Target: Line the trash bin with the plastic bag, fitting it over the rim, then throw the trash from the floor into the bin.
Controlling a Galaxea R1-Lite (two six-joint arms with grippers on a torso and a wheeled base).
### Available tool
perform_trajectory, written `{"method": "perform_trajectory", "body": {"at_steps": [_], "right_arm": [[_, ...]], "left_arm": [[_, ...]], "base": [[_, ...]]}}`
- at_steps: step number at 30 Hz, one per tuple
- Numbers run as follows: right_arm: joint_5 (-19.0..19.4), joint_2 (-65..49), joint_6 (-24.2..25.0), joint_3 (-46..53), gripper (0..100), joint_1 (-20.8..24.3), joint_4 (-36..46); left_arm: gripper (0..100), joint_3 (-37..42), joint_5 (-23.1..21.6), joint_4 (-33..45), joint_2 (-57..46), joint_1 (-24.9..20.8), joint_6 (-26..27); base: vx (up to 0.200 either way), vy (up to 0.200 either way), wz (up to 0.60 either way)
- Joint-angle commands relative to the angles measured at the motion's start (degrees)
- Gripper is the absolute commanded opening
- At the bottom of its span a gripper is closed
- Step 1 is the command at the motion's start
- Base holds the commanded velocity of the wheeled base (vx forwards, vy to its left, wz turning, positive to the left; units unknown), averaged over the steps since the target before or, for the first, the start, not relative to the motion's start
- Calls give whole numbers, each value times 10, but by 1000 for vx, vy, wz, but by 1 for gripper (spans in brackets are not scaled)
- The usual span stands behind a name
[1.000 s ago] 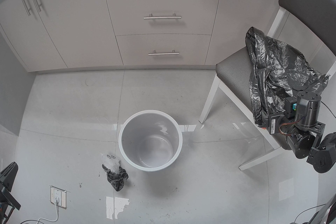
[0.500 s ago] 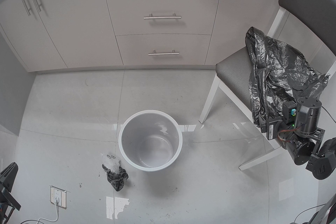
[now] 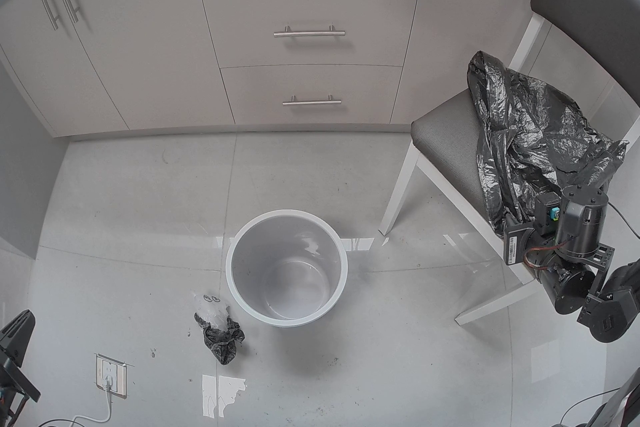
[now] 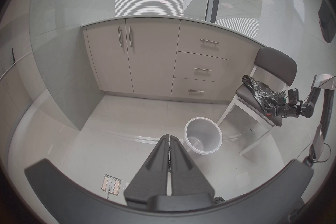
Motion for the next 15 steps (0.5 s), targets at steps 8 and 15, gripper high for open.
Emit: {"method": "perform_trajectory", "body": {"at_steps": [8, 15], "right_arm": [[-3, 14, 17, 2, 0, -5, -59], [11, -3, 137, -1, 0, -6, -65]], "left_arm": [[0, 0, 0, 0, -1, -1, 1], [0, -2, -1, -6, 0, -1, -3]], "base": [[0, 0, 0], [0, 0, 0]]}}
